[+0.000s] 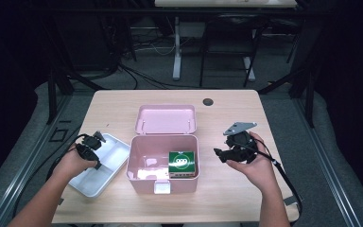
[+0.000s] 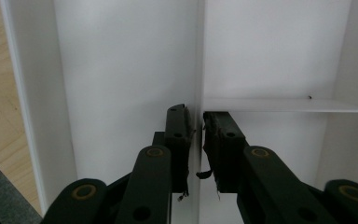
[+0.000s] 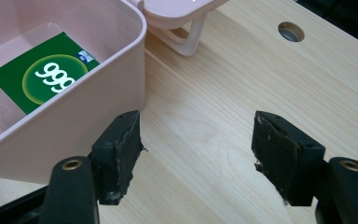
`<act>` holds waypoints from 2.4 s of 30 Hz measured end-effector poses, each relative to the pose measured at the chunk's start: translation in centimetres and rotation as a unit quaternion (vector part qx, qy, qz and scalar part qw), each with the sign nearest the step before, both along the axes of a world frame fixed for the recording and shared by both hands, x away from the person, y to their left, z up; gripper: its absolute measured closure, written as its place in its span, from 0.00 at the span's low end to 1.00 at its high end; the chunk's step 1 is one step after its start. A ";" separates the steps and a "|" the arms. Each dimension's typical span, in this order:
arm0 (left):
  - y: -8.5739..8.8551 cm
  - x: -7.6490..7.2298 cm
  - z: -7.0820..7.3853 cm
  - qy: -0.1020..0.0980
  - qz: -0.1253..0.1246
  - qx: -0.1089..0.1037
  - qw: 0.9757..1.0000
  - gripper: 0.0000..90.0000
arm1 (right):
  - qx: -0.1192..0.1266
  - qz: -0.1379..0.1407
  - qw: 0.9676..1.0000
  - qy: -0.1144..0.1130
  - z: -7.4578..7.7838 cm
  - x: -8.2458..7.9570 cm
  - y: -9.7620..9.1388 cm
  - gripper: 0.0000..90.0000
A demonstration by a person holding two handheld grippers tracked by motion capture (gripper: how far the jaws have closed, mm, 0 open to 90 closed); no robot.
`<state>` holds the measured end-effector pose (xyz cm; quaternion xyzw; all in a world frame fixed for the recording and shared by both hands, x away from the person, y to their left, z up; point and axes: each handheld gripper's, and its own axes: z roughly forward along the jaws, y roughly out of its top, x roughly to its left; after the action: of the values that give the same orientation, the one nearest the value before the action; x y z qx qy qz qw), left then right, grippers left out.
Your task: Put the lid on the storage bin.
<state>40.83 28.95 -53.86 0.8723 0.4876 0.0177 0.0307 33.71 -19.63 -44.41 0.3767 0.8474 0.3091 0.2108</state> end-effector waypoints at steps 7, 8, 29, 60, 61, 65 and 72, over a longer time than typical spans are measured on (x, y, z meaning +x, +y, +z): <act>-0.1 0.1 -0.4 0.008 -0.001 0.000 1.000 0.98 | 0.002 0.001 1.000 0.000 0.0 -0.1 0.0 0.36; -0.2 0.2 -0.3 0.009 -0.001 0.001 1.000 0.98 | 0.001 0.003 1.000 0.000 0.0 -0.1 0.1 0.36; 0.5 0.0 4.2 -0.005 -0.007 -0.010 1.000 0.99 | -0.004 0.007 1.000 0.007 -0.2 0.0 0.3 0.36; -1.1 -1.1 13.7 -0.047 -0.101 -0.002 0.994 0.99 | -0.004 0.006 1.000 0.006 -0.3 0.0 0.5 0.36; -1.3 -1.2 13.8 -0.048 -0.105 -0.002 0.993 0.99 | -0.004 0.006 1.000 0.006 -0.4 0.0 0.5 0.36; -2.3 -1.3 14.4 -0.046 -0.131 0.010 0.990 0.99 | -0.005 0.007 1.000 0.005 -0.4 0.0 0.6 0.36; -4.2 -1.5 15.1 -0.057 -0.165 0.009 0.985 0.99 | 0.004 0.014 1.000 0.009 -0.3 -0.1 0.6 0.36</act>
<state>39.28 24.76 -38.73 0.9387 0.3340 0.0669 0.0529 33.65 -19.02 -44.74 0.3686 0.8530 0.3122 0.1978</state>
